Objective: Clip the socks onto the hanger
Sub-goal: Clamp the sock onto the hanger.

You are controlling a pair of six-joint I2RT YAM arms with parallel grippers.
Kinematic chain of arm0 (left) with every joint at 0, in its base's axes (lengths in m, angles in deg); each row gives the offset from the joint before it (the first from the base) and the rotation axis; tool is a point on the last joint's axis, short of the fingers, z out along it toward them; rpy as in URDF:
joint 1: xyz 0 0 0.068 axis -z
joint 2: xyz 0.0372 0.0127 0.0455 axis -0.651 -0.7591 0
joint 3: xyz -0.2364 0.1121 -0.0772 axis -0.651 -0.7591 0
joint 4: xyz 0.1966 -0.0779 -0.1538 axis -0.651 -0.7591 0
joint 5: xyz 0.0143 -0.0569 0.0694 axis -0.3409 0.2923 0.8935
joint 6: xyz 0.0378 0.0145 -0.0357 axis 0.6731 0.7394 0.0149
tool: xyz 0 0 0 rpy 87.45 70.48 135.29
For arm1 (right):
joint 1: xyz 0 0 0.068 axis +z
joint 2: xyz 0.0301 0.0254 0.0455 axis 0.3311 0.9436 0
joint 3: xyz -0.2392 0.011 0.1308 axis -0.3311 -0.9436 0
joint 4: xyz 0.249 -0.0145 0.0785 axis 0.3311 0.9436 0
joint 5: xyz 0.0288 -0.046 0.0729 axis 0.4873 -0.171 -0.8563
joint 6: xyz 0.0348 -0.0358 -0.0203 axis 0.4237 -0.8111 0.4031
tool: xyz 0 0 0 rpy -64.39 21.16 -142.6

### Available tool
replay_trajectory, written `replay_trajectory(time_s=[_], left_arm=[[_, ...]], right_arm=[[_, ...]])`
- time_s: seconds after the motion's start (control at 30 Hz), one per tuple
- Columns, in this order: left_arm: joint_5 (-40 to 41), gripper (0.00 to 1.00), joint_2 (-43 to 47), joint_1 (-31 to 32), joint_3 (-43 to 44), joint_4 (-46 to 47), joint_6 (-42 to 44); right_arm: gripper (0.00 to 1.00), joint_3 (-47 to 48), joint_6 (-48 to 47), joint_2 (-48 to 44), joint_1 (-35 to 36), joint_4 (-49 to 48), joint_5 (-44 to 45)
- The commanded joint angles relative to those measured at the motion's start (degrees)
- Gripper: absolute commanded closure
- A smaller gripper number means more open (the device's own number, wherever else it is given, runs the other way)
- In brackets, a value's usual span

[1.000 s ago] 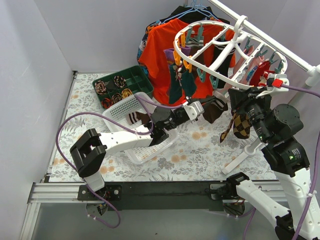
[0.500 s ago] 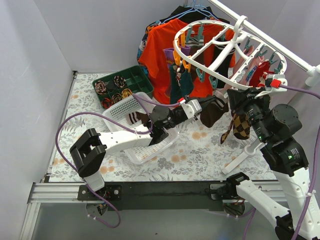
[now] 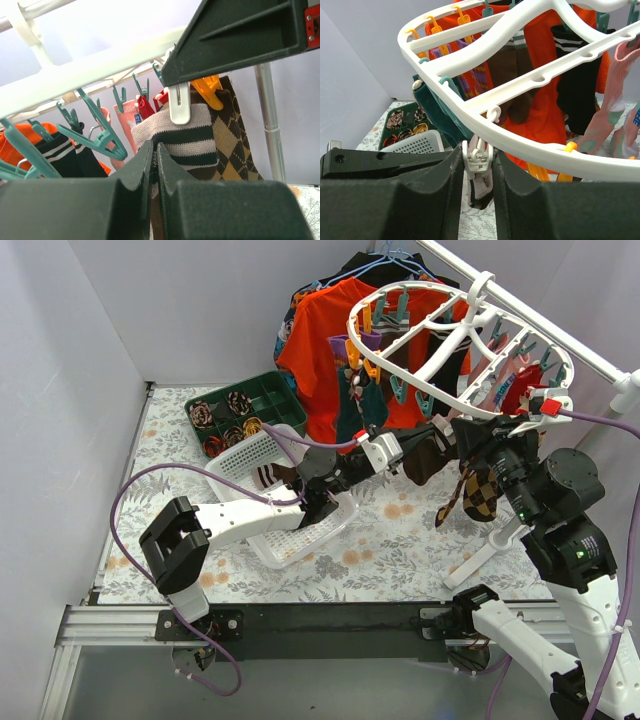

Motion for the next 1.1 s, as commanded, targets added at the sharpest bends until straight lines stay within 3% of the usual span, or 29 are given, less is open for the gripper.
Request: replay_trajectory(time_s=[0.0, 0.47, 0.6, 0.73, 0.83, 1.07], left_arm=[[-0.6, 1.00, 1.0, -0.2, 2.7, 0.6, -0.3], [-1.4, 1.00, 0.1, -0.2, 4.0, -0.1, -2.3], [-1.4, 1.00, -0.4, -0.2, 3.9, 0.0, -3.0], [-1.5, 1.00, -0.6, -0.2, 3.9, 0.0, -3.7], [-1.4, 0.99, -0.4, -0.2, 3.8, 0.0, -4.0], [-0.5, 0.89, 0.3, -0.2, 2.4, 0.0, -5.0]], right_arm=[[0.99, -0.1, 0.1, -0.2, 0.2, -1.9, -1.7], [0.98, -0.7, 0.5, -0.5, 0.2, -2.1, -1.5], [0.83, -0.3, 0.6, -0.7, 0.2, -2.1, -1.1], [0.56, -0.2, 0.6, -1.1, 0.2, -2.0, -0.4], [0.45, -0.2, 0.5, -1.5, 0.2, -2.1, 0.3], [0.34, -0.3, -0.1, -2.5, 0.2, -2.1, 1.7]])
